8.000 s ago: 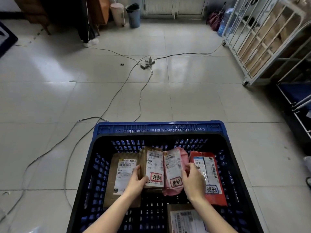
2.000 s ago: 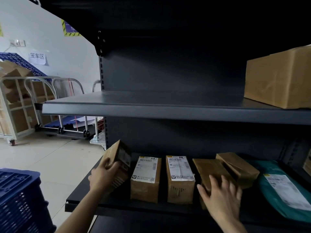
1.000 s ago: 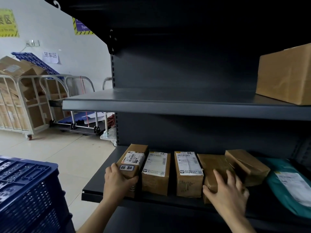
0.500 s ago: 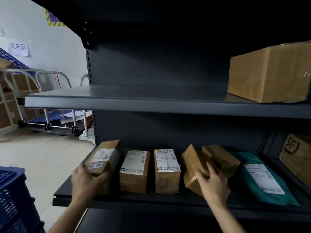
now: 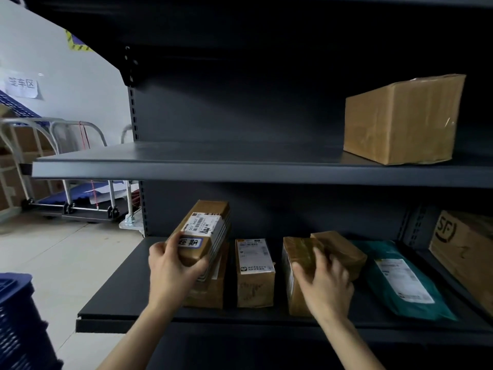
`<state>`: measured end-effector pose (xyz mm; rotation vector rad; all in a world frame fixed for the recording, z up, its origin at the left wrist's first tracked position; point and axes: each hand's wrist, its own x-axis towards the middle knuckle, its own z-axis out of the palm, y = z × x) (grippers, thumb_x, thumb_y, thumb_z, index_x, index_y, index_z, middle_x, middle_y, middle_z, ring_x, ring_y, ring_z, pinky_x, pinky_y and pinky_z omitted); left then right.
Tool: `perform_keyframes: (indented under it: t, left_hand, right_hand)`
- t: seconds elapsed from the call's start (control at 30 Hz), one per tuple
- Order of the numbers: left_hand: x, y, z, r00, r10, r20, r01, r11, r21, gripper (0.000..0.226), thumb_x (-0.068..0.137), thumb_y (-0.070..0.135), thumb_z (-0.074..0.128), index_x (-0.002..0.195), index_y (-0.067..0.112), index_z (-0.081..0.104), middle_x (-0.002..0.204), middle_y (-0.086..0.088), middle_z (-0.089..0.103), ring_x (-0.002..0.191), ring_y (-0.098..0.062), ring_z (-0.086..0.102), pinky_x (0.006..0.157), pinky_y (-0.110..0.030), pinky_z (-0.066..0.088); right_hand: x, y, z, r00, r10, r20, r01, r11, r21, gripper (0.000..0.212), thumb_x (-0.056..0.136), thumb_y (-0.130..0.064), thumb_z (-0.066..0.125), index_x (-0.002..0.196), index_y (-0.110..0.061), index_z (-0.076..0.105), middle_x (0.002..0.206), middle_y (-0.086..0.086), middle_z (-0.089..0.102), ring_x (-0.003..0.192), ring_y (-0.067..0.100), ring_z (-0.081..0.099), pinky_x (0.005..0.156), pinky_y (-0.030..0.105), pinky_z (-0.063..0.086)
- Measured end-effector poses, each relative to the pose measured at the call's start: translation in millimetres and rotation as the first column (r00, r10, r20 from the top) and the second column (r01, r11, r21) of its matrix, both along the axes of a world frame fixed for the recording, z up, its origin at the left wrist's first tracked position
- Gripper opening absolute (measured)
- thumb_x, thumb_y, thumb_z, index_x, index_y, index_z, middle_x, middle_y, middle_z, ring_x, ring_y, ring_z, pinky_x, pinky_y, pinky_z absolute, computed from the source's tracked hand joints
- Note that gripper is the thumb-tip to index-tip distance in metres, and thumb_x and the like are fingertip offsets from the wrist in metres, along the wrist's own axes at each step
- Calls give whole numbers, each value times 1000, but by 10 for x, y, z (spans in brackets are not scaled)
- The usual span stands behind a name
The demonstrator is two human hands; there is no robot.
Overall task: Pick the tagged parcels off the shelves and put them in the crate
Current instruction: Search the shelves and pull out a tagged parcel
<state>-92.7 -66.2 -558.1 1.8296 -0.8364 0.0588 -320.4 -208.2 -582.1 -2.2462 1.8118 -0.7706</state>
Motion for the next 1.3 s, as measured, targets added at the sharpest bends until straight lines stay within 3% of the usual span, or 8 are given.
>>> perform_keyframes:
  t: [0.13, 0.23, 0.33, 0.4, 0.77, 0.93, 1.1, 1.3]
  left_hand:
    - [-125, -45, 27, 1000, -18, -8, 18, 1000, 14, 73, 68, 36, 78, 132, 27, 45, 122, -9, 36, 125, -29, 34, 103, -38, 36]
    - [-145, -43, 19, 1000, -23, 10, 23, 999, 31, 75, 67, 43, 78, 132, 28, 43, 130, -10, 35, 128, -28, 30, 104, -39, 35]
    - [-161, -45, 4, 999, -32, 9, 31, 997, 75, 81, 66, 43, 78, 134, 30, 37, 135, -10, 30, 131, -30, 25, 104, -42, 35]
    - [-180, -45, -15, 1000, -26, 3, 26, 994, 105, 85, 66, 42, 78, 136, 35, 31, 137, -11, 30, 130, -32, 26, 100, -46, 38]
    - [-249, -63, -114, 1000, -26, 15, 25, 996, 84, 90, 66, 37, 78, 140, 36, 26, 131, -12, 37, 126, -31, 32, 96, -46, 40]
    - [-236, -110, -87, 1000, -21, -18, 22, 999, 29, 117, 63, 30, 84, 150, 18, 6, 141, -16, 35, 133, -32, 29, 106, -47, 32]
    - [-233, -136, -50, 999, -31, -5, 31, 999, -45, 113, 55, 23, 89, 145, 11, 21, 135, -16, 43, 128, -30, 39, 104, -43, 36]
    - [-578, -395, 93, 981, -172, 94, 182, 977, -108, 95, 54, 32, 87, 132, 22, 35, 121, 1, 46, 115, -19, 44, 95, -40, 43]
  right_hand:
    - [103, -25, 22, 989, 34, -144, -14, 991, 136, 75, 81, -65, 49, 144, -36, 20, 153, 13, 12, 133, 36, 25, 99, 43, 39]
    - [-15, -140, 19, 978, -13, 209, -32, 978, 209, 65, 83, -52, 55, 140, -33, 33, 143, 15, 31, 122, 38, 36, 92, 40, 44]
    - [-116, -217, -35, 761, -83, 643, -181, 925, 334, 54, 85, -45, 55, 135, -26, 45, 130, 14, 51, 114, 33, 50, 95, 42, 45]
    - [-154, -199, -98, 683, -126, 719, -225, 901, 371, 44, 88, -41, 54, 130, -25, 50, 126, 11, 56, 109, 30, 54, 93, 42, 46]
    - [-216, -153, -343, 712, -147, 687, -205, 892, 403, 48, 91, -40, 54, 134, -20, 47, 135, 10, 52, 121, 31, 49, 98, 38, 39]
    - [-127, -184, -325, 702, -113, 703, -258, 880, 398, 53, 91, -41, 53, 138, -19, 41, 140, 9, 47, 127, 30, 44, 102, 39, 36]
    - [-270, -314, -306, 723, -77, 686, -214, 920, 328, 51, 93, -41, 50, 136, -15, 44, 136, 9, 51, 125, 28, 48, 102, 37, 37]
    - [-554, -901, -143, 977, -7, 211, 1, 1000, 27, 55, 92, -40, 51, 139, -16, 39, 144, 17, 36, 130, 32, 38, 102, 39, 39]
